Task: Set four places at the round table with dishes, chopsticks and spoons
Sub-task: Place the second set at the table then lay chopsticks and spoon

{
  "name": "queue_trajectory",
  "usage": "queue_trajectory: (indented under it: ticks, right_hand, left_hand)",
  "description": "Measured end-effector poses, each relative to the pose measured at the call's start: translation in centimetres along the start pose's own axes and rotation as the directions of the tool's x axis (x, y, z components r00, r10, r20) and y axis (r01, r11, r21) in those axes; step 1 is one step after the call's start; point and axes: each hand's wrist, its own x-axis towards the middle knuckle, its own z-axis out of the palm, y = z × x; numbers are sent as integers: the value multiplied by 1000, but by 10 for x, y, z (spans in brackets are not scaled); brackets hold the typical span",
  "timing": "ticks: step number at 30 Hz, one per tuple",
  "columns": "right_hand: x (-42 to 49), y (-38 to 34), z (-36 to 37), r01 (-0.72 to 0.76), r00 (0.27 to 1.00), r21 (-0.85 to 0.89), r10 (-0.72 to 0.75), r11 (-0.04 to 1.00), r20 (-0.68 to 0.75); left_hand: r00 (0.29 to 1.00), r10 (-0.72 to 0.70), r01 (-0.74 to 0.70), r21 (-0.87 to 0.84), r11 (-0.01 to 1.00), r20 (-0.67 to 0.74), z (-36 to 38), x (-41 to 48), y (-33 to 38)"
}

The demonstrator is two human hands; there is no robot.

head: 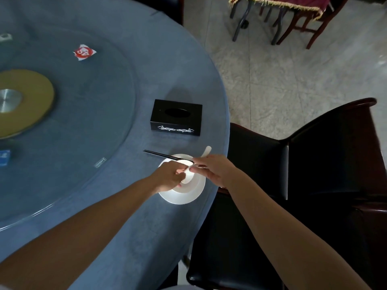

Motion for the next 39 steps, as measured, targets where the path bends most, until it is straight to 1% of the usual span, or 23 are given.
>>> queue_trajectory:
  ticks: [1, 3, 5, 7, 8, 9, 12, 17, 19, 22, 24, 29, 32, 35, 39]
  right_hand:
    - [2, 2, 0, 22, 1000, -70, -22, 997, -7]
    - [10, 6, -1, 78, 991, -275, -104, 958, -81]
    - [20, 10, 0, 110, 972, -453, -190, 885, -135]
    - [29, 12, 4, 101, 965, -553, -217, 827, -148]
    - [33, 14, 5, 87, 965, -585, -215, 806, -152]
    - [36, 15, 7, 75, 964, -607, -214, 791, -159]
    - [43, 18, 11, 83, 953, -612, -242, 786, -182]
    - [51, 22, 20, 83, 950, -603, -246, 793, -193]
    - [55, 24, 24, 94, 938, -637, -283, 765, -201]
    - [58, 28, 29, 108, 909, -723, -363, 682, -207]
    - [59, 31, 29, 97, 903, -744, -373, 661, -214]
    - [66, 35, 27, 27, 891, -714, -341, 700, -300]
    - [68, 37, 26, -10, 885, -715, -327, 699, -331]
    - [65, 41, 25, -28, 878, -715, -324, 699, -351]
    - [53, 50, 15, -25, 856, -667, -329, 744, -398]
  left_hand:
    - [1000, -14, 14, 12, 1000, -7, 0, 0, -2]
    - [997, -42, 43, 25, 999, -59, 2, 0, -6]
    - [979, -38, 52, 61, 997, -201, 4, 3, -13]
    - [927, -48, 89, 94, 992, -373, 5, 4, -22]
    - [900, -71, 115, 76, 990, -430, 6, 4, -27]
    - [885, -103, 148, 63, 987, -455, 6, 4, -33]
    - [893, -173, 220, 67, 973, -416, 12, 2, -48]
    - [909, -146, 196, 92, 976, -390, 17, 5, -56]
    - [910, -148, 199, 94, 976, -387, 18, 5, -56]
    - [914, -143, 190, 88, 978, -381, 18, 4, -56]
    - [917, -132, 176, 85, 981, -375, 19, 2, -55]
    - [919, -133, 161, 46, 986, -371, 18, -1, -56]
    - [928, -116, 131, 19, 991, -354, 17, -1, -57]
    - [928, -91, 115, 46, 992, -360, 15, -1, -59]
    - [934, -159, 162, -18, 987, -320, 14, -2, -55]
